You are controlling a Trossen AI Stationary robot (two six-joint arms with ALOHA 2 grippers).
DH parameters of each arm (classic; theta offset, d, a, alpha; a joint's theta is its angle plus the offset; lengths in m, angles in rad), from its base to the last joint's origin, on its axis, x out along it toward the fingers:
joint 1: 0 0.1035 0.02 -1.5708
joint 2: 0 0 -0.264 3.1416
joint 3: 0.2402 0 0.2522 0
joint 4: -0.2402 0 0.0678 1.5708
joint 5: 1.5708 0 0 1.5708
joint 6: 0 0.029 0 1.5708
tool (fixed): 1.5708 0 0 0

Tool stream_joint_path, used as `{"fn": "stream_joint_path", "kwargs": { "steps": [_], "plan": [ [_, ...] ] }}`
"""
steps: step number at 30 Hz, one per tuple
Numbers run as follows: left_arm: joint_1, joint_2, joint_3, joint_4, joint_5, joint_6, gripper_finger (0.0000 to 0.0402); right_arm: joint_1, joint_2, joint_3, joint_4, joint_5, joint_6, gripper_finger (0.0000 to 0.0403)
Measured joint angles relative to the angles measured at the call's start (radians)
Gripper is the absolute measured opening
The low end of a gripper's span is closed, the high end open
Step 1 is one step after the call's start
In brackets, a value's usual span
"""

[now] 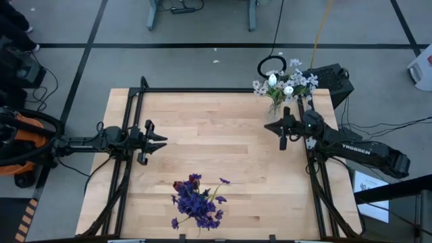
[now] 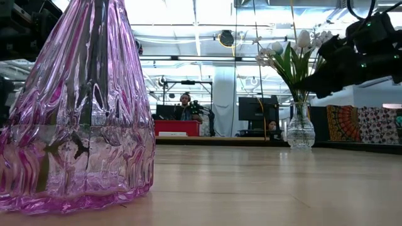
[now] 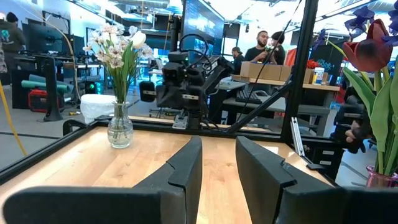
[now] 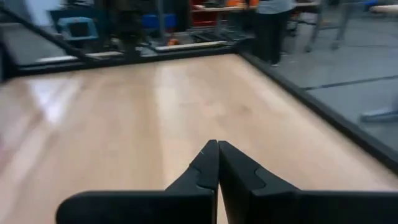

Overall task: Sort flowers into vase by color
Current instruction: Return to Home position

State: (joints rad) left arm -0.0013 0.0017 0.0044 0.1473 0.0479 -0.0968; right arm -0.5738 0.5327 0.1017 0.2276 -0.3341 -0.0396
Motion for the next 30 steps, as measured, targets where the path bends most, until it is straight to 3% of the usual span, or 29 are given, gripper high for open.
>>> {"fn": "stream_joint_path", "kwargs": {
  "steps": [4, 15, 20, 30],
  "plan": [
    [0.0, 0.0, 0.0, 0.0, 0.0, 0.0, 0.0102, 0.08, 0.0, 0.0, 0.0, 0.001, 0.037, 0.0001],
    [0.0, 0.0, 0.0, 0.0, 0.0, 0.0, 0.0102, 0.355, 0.001, 0.0, 0.029, 0.193, 0.138, 0.0],
    [0.0, 0.0, 0.0, 0.0, 0.0, 0.0, 0.0102, 0.458, 0.0, -0.042, 0.125, 0.312, 0.162, 0.0],
    [0.0, 0.0, 0.0, 0.0, 0.0, 0.0, 0.0102, 0.504, -0.061, -0.068, 0.1, 0.344, 0.155, 0.0]
  ]
}}
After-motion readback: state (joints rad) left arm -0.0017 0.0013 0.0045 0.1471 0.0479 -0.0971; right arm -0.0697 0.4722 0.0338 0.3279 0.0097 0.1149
